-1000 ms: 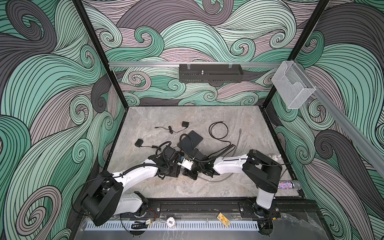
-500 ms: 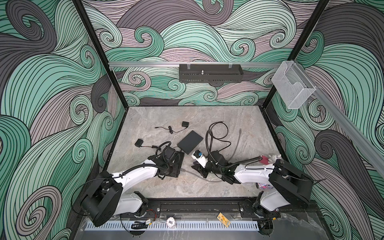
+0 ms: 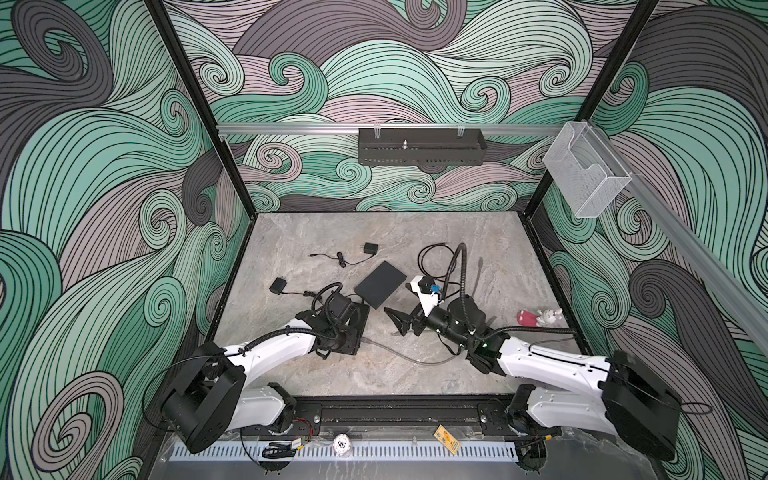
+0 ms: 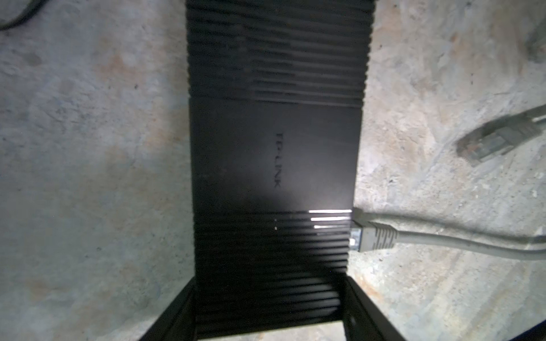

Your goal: Insert the plug into the switch port

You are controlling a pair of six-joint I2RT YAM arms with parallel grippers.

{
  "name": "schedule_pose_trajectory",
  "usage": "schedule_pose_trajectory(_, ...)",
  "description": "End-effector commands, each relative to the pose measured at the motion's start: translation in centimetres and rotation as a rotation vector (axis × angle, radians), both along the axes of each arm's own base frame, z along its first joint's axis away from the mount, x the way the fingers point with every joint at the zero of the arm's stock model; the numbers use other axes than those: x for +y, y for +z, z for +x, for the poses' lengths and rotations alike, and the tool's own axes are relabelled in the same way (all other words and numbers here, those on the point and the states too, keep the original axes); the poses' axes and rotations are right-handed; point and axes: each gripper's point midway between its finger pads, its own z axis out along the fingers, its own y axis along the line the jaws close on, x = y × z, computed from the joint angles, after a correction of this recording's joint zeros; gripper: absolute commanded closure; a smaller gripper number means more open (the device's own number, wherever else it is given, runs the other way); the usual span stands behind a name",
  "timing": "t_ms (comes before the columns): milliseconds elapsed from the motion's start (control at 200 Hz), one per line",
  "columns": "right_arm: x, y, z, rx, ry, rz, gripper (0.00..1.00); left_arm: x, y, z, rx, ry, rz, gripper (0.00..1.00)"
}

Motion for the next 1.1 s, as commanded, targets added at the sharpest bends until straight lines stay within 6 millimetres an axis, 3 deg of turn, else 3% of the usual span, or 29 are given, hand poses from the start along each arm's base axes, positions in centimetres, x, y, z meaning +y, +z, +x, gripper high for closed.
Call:
schedule_pose_trajectory(0,-2.5,-2.8,-0.2,0.034,-0.085,0.046,0.00,-1.3,0.5,0.1,-0.012,-0.044,-0.056,0.57)
schedule_pose_trajectory(40,-2.6,-2.6,-0.8,-0.004,-0.058,0.058,0.04,-1.4,0.7,0.2,-0.019,-0.042,-0.061,0.57)
schedule_pose_trajectory(150,-0.4,-3.7,-3.5,-0.076,0.157,-0.087,0.11,-1.5,0.8,0.2,-0.025,-0.045,-0.072,0.57)
schedule_pose_trajectory(190,0.2,-4.6,-4.0,-0.073,0.191,-0.173,0.01,-1.5,0.8,0.2,-0.025,-0.047,-0.074,0.57)
schedule_pose_trajectory(240,0.6,-5.2,-4.5,-0.106,0.213,-0.259,0.00,-1.6,0.8,0.2,-0.024,-0.048,-0.075,0.57)
schedule_pose_trajectory(315,-0.7,-4.5,-4.9,-0.228,0.145,-0.173,0.00,-1.7,0.7,0.2,-0.018,-0.052,-0.076,0.57)
schedule_pose_trajectory(355,-2.2,-2.9,-4.5,-0.279,0.064,-0.045,0.00,-1.7,0.6,0.2,-0.012,-0.053,-0.074,0.57)
schedule_pose_trajectory(405,-3.3,-3.4,-4.3,-0.269,0.025,-0.003,0.00,-1.7,0.5,0.1,-0.007,-0.054,-0.076,0.57)
schedule_pose_trajectory(475,-3.2,-5.7,-4.2,-0.190,0.031,-0.032,0.00,-1.8,0.4,0.1,-0.003,-0.056,-0.080,0.57)
schedule_pose_trajectory(570,-3.0,-7.0,-4.8,-0.136,0.064,0.006,0.00,-1.9,0.4,0.0,0.001,-0.058,-0.080,0.57)
schedule_pose_trajectory(786,0.3,-10.2,-5.6,-0.041,0.214,-0.107,0.04,-1.8,0.4,-0.1,0.005,-0.056,-0.081,0.57)
schedule_pose_trajectory(1016,1.8,-12.9,-5.0,0.024,0.274,-0.365,0.10,-1.7,0.4,-0.2,0.001,-0.053,-0.081,0.57)
schedule_pose_trajectory(1096,2.4,-14.0,-5.2,0.043,0.321,-0.426,0.17,-1.7,0.4,-0.1,0.002,-0.054,-0.080,0.57)
